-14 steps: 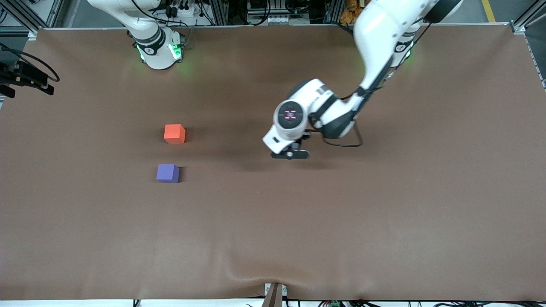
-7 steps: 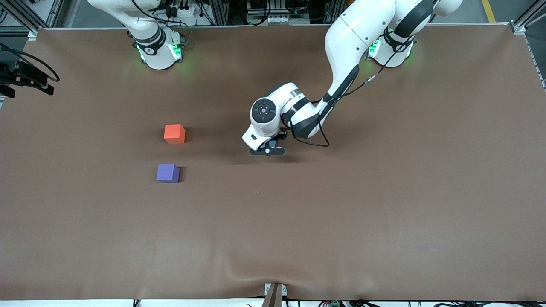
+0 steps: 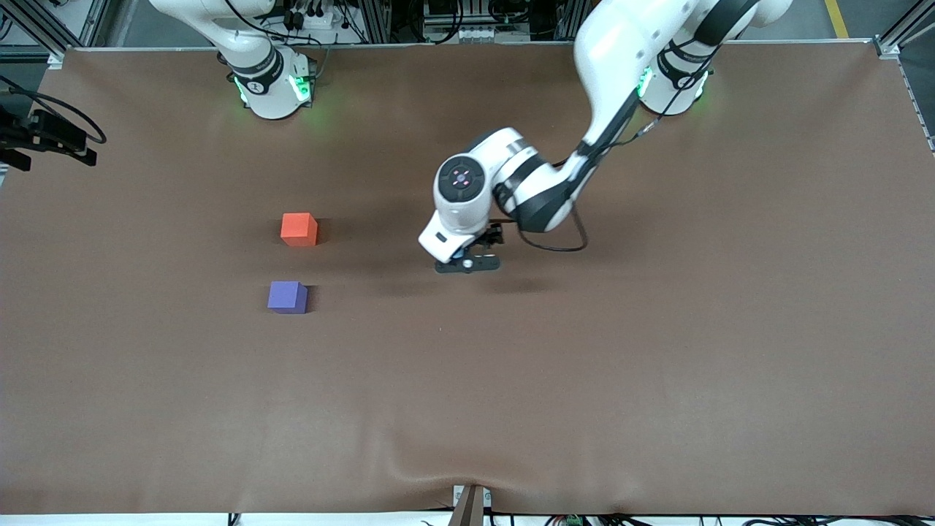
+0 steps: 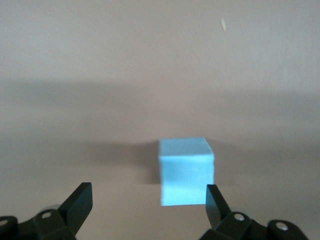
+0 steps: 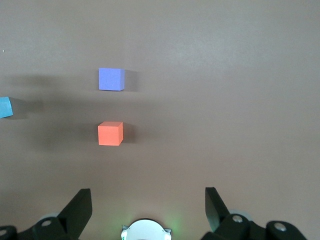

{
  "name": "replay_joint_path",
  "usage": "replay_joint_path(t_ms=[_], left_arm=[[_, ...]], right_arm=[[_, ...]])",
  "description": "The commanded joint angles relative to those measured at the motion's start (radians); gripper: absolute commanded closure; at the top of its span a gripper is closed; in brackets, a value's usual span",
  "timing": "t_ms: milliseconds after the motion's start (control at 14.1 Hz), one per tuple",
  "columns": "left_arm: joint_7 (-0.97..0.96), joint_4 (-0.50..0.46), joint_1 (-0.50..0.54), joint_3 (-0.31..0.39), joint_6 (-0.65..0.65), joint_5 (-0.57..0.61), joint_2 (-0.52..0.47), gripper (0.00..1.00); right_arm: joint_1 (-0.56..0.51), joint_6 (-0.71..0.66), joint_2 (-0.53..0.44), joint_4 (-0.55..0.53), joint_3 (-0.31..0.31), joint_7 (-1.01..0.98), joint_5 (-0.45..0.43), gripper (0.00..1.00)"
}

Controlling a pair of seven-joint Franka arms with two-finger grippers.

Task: Place blue block between orange and purple blocks
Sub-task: 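Carry the light-blue block with the left gripper toward the table's middle, then open the left gripper and withdraw while the right gripper reaches the blue block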

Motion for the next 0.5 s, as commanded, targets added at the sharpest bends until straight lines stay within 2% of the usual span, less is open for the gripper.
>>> replay_joint_path(t_ms=[0,213,427], left_arm=[[0.011,-0.035,0.083,0.001,-0.098,0.013,-0.129,0.00],[0.112,-0.039,0.207,0.000,-0.205,0.004,-0.230,0.00],[0.296,-0.041,0.381,-0.007,-0.287,0.001,-0.304,0.00]], right_arm=[[0.004,-0.007,0.018,0.003,-0.002,0.004,0.008,0.00],[0.037,-0.054,0.116,0.002,0.004,-0.004,0.011,0.00],[0.166,-0.039,0.124,0.003,0.004,0.002,0.025,0.00]])
